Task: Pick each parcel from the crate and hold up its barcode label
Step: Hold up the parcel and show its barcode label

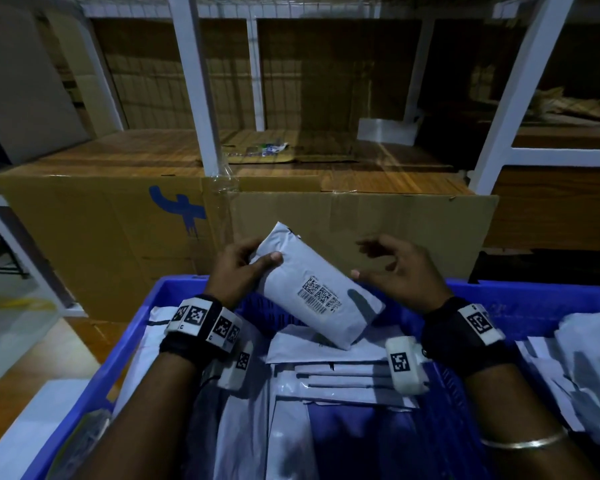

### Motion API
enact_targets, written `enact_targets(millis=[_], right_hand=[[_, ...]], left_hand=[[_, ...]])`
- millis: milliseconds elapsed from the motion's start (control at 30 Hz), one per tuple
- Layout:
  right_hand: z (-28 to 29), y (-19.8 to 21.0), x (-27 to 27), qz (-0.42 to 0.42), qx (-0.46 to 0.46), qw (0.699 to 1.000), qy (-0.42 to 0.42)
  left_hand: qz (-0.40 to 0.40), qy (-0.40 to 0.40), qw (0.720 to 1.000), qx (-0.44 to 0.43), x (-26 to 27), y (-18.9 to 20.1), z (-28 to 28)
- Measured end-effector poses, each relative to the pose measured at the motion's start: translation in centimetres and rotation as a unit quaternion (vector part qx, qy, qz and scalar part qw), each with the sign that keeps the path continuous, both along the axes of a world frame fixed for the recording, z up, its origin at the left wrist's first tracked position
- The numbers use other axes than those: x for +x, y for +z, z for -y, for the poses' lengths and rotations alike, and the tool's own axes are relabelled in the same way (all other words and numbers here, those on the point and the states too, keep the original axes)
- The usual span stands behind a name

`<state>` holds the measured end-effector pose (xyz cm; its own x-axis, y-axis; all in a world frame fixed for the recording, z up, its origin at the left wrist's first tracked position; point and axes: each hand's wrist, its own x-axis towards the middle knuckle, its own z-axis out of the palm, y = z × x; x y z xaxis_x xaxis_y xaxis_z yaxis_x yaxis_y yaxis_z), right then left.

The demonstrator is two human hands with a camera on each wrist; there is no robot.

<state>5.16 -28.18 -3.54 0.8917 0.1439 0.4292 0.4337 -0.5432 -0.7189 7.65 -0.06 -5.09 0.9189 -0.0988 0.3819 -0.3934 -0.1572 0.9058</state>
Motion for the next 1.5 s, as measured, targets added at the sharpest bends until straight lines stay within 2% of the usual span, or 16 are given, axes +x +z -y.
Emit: enact_targets(millis=[133, 233, 400, 500, 667, 867, 933, 967, 1067, 1133, 1233, 1300, 1400, 1500], right_hand=[[-2.1, 0.2, -0.6, -0.005, -0.002, 0.998, 0.061], [-3.1, -0.4, -0.4, -0.021, 0.012, 0.996, 0.091], [-2.9, -0.2, 0.0, -0.019, 0.136, 0.986, 0.093], [-2.5, 0.2, 0.1, -0.011, 0.214, 0.974, 0.077], [-2.8, 0.2, -0.1, -0.033, 0.285, 0.954, 0.086], [-2.7, -0.6, 0.1, -0.037, 0.202, 0.978, 0.03], [-2.3, -0.4, 0.1, 0.015, 0.136, 0.991, -0.001], [-2.2, -0.2, 0.0, 0.06, 0.075, 0.995, -0.018], [-1.9, 0.6, -0.3, 0.18, -0.094, 0.978, -0.037], [-2.0, 1.1, -0.4, 0.201, -0.131, 0.97, -0.042], [-2.0, 1.6, -0.6, 0.226, -0.192, 0.954, -0.035], [-1.9, 1.9, -0.7, 0.186, -0.193, 0.964, 0.0], [-1.9, 1.9, -0.9, 0.09, -0.139, 0.985, 0.042], [-1.9, 1.7, -0.8, 0.068, -0.09, 0.992, 0.063]], left_hand=[[0.047, -0.029, 0.998, 0.025, -0.8, 0.9, 0.9], [0.069, -0.028, 0.997, 0.004, -1.2, 1.4, 1.3], [0.041, 0.008, 0.996, -0.073, -1.5, 1.8, 1.2], [-0.009, -0.009, 0.994, -0.108, -1.2, 1.4, 1.5], [-0.056, -0.051, 0.997, 0.025, -1.1, 0.6, 1.8], [-0.024, -0.053, 0.997, 0.042, -1.0, 0.2, 2.1], [0.01, -0.029, 0.995, 0.096, -0.8, 0.0, 1.7], [0.024, -0.017, 0.992, 0.124, -0.8, 0.0, 1.5], [0.077, 0.023, 0.981, 0.178, -1.0, 0.2, 1.5], [0.115, 0.047, 0.97, 0.209, -1.0, 0.2, 1.5], [0.153, 0.022, 0.955, 0.254, -1.0, -0.1, 1.5], [0.159, -0.013, 0.952, 0.26, -1.1, 0.0, 1.8], [0.158, -0.04, 0.95, 0.267, -1.0, -0.2, 2.1], [0.137, -0.031, 0.952, 0.273, -1.1, -0.1, 2.1]])
